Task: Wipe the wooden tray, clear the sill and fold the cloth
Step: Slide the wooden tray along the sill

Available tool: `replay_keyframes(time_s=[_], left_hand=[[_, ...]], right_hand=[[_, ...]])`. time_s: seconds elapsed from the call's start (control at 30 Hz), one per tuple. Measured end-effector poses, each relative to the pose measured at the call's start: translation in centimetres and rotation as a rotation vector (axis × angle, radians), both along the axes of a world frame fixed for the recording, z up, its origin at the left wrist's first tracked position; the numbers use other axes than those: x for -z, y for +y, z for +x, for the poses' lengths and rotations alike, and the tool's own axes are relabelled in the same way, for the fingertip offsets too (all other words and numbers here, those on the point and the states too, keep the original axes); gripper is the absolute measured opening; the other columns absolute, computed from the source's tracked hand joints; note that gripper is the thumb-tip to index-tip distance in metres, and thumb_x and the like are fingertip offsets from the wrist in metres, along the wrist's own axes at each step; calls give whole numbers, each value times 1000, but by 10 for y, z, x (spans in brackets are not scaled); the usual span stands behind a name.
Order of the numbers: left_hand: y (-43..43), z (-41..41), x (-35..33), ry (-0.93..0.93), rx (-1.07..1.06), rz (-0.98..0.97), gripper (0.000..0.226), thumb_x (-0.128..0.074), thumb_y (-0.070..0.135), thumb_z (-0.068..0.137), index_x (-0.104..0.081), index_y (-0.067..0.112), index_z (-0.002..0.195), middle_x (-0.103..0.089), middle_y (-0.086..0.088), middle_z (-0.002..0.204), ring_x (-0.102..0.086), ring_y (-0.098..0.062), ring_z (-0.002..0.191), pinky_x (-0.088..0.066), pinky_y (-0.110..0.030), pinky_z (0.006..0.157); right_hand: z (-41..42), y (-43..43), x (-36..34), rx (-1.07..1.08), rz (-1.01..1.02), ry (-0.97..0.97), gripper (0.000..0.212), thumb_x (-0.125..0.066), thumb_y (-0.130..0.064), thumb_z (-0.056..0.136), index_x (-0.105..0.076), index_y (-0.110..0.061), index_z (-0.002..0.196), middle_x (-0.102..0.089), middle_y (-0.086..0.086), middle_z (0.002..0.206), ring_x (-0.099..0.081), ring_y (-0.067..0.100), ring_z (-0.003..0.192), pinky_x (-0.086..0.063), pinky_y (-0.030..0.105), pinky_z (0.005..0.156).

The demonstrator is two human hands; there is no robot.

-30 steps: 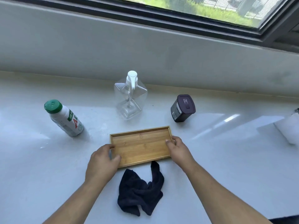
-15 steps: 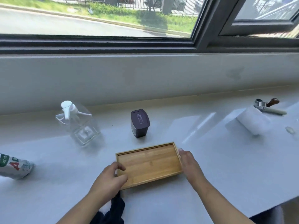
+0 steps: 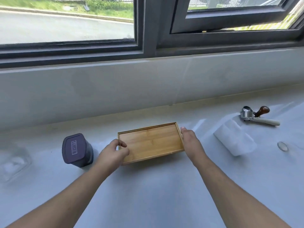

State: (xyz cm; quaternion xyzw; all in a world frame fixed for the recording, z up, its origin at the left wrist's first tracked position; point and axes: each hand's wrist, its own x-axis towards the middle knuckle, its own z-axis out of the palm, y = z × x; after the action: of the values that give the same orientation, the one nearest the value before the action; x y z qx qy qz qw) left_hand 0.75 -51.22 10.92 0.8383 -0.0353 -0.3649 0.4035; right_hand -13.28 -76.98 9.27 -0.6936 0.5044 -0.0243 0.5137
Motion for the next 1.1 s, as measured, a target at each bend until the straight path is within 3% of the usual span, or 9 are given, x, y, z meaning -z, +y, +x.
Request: replay_keyframes(time_s=[0.1,0.23,0.37,0.47,0.53,0.63,0.77,0.87,1.1], left_hand=[[-44,28,7,-20,-23,21,35,-57,40,63,-66,33,96,-65,-1,77,-55,-16,54,-38,-31,56],[-88,66,29,-44,-21,50,22,-61,41,65,-65,39,86,-71,3,81,-59,-16,62,-39,-31,57],[-114,90,56,-67,-33,68,18,-67,42,66,-63,42,84,-73,3,81,-65,-19,70,-44,-33,62],[-124,97,63,-60,-34,77,32,-67,46,63,-62,38,94,-72,4,91,-66,-15,77,-46,-31,63],[-126,97,61,-87,2,106,51,-64,49,64,-59,38,114,-69,4,110,-65,-15,87,-45,-30,65],[-117,90,45,-299,130,188,68,-63,47,73,-52,31,138,-60,2,132,-62,-25,107,-46,-34,75],[-67,85,-3,-552,229,213,63,-67,53,82,-52,34,141,-59,5,142,-47,-21,135,-47,-38,92],[-4,85,-43,-684,207,207,65,-71,51,87,-54,27,144,-57,5,147,-41,-21,140,-40,-36,108],[203,55,-100,-770,-72,228,58,-70,54,86,-57,32,138,-59,13,142,-47,-13,133,-42,-30,95]], right_hand=[[33,-43,7,-7,-16,-7,65,-28,-84,83,-53,-32,113,-58,-18,98,-50,-2,89,-38,35,71],[70,-86,25,-7,-51,-16,53,-32,-79,92,-49,-32,107,-52,-18,85,-45,-2,78,-35,32,63],[93,-112,45,-35,-51,6,55,-33,-78,94,-49,-29,110,-55,-13,88,-52,17,82,-36,39,77],[101,-116,50,-56,-48,-12,59,-36,-73,98,-51,-26,129,-64,3,118,-54,27,103,-37,37,86],[100,-109,52,-66,-116,-53,66,-41,-70,98,-44,-28,150,-58,5,145,-55,30,125,-38,35,93],[89,-75,46,-115,-326,-130,72,-52,-65,92,-41,-32,155,-52,1,155,-45,23,143,-42,36,104],[85,-11,24,-373,-460,-100,66,-60,-59,91,-48,-33,151,-54,-1,151,-40,21,142,-40,41,108],[95,38,-7,-536,-538,-115,64,-63,-54,93,-53,-25,149,-57,0,149,-41,24,141,-39,46,114],[121,201,-90,-713,-633,-287,58,-67,-50,91,-58,-24,142,-61,0,142,-45,23,138,-39,42,111]])
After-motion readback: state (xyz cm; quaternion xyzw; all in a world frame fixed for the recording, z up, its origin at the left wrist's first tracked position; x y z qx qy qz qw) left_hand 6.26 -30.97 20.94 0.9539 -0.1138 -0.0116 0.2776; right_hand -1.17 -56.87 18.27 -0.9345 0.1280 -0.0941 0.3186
